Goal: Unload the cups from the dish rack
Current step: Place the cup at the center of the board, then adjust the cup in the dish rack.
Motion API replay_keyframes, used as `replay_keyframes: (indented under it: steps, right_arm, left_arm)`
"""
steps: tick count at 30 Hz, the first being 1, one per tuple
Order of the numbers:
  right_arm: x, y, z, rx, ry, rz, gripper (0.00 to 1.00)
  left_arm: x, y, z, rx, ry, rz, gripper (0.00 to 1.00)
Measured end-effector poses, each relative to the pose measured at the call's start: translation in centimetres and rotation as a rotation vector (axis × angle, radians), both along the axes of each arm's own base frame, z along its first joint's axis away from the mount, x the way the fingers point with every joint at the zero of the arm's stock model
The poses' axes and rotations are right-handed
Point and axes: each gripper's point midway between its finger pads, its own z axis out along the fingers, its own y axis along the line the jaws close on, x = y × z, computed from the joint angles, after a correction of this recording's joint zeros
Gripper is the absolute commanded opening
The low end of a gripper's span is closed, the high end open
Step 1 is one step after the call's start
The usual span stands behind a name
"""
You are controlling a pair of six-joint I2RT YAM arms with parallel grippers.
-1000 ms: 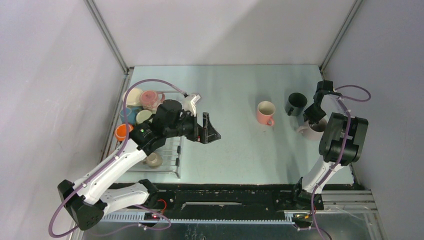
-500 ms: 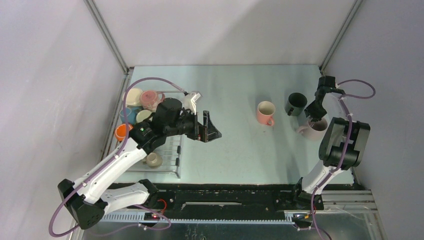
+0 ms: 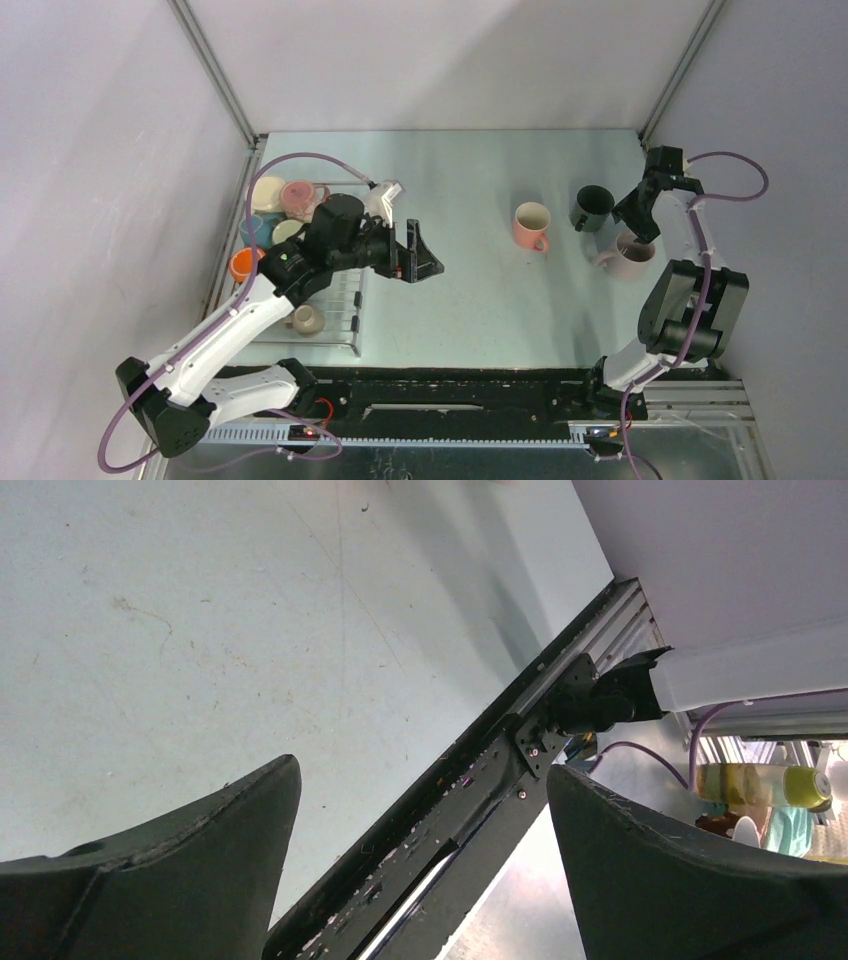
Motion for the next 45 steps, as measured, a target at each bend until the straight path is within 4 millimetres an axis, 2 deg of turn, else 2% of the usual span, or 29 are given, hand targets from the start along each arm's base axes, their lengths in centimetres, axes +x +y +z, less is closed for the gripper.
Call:
replay_keyframes:
  steps: [9, 11, 18, 23, 29, 37, 39, 45]
  right_arm:
    - [-0.6, 0.2, 2.5, -0.014, -0.057, 0.009, 0.91]
    - [-0.9, 0.3, 3.2, -0.017, -0.07, 0.01, 0.99]
    - [-1.5, 0.7, 6.8, -0.038, -0.149, 0.024, 1.0]
    - [-2.1, 1.9, 8.8, -0.05, -0.201, 0.06, 1.0]
    - [-2.5, 5.1, 10.4, -0.053, -0.237, 0.16, 1.0]
    - [-2.3, 9.7, 11.2, -0.042, -0.262, 0.301, 1.0]
    - [-2.2, 11.1, 11.4, -0.034, -0.269, 0.344, 1.0]
    - [-2.6, 16.9, 11.7, 0.011, -0.288, 0.522, 1.0]
  left_arm:
    - [0.5, -0.4, 0.9, -0.009, -0.013, 0.003, 1.0]
    - [0.7, -0.6, 1.2, -0.011, -0.015, 0.003, 1.0]
    - [1.7, -0.7, 2.5, -0.013, -0.042, 0.03, 1.0]
    - [2.4, -0.5, 2.9, -0.003, -0.059, 0.066, 1.0]
    - [3.3, -0.2, 2.5, 0.034, -0.052, 0.107, 1.0]
    - [4.9, 0.6, 3.0, 0.068, -0.079, 0.188, 1.0]
    - [5.4, 1.1, 2.8, 0.083, -0.083, 0.221, 1.0]
    - [7.5, 4.2, 1.8, 0.149, -0.074, 0.38, 1.0]
